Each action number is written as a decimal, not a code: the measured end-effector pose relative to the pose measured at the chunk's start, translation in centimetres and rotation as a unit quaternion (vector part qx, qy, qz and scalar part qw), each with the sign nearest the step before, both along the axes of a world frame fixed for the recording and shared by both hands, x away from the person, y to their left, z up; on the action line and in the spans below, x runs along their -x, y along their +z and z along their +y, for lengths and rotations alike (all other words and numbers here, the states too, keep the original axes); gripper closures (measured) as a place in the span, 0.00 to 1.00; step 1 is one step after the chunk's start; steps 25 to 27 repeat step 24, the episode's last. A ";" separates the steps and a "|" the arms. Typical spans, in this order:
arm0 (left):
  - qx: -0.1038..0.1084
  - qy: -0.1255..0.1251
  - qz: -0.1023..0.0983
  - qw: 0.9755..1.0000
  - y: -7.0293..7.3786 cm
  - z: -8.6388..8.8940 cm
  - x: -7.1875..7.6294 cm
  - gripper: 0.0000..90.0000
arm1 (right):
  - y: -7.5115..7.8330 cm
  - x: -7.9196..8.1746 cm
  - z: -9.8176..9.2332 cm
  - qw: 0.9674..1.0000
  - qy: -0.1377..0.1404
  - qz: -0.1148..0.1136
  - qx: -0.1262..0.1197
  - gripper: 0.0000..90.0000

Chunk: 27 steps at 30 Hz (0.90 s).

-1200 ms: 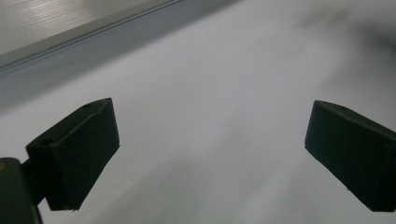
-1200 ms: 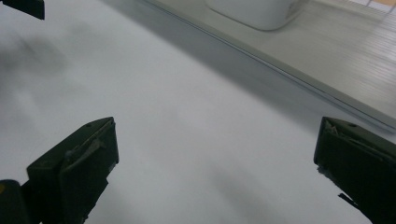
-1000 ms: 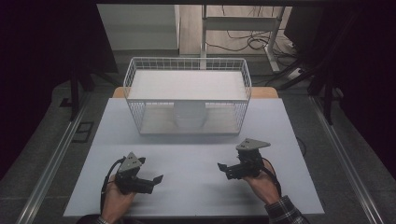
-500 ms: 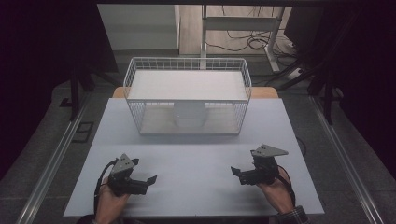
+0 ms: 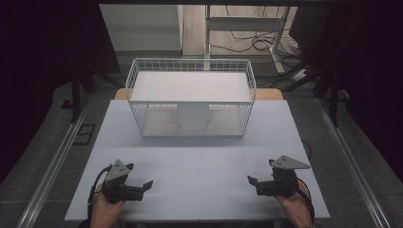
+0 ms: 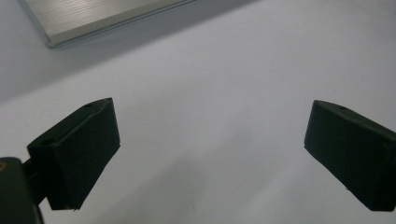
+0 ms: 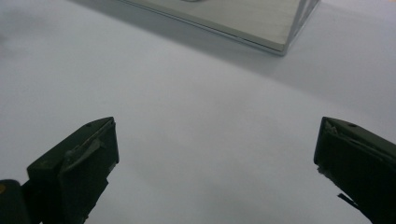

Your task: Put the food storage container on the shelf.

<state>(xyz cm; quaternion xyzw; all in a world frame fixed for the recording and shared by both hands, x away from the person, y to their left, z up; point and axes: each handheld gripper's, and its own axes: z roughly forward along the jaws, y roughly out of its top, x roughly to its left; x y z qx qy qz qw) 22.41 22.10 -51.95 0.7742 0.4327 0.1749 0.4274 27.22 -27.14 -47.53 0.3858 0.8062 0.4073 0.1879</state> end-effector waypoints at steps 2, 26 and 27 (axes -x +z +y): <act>0.001 0.004 0.001 1.000 -0.1 0.4 0.2 0.03 | -0.2 0.3 -0.4 1.000 -0.007 0.000 0.000 0.00; -0.014 0.022 0.036 0.999 -1.1 1.7 1.1 0.03 | -2.6 1.9 -1.6 0.999 -0.020 0.035 0.028 0.00; -0.014 0.022 0.036 0.999 -1.1 1.7 1.1 0.03 | -2.6 1.9 -1.6 0.999 -0.020 0.035 0.028 0.00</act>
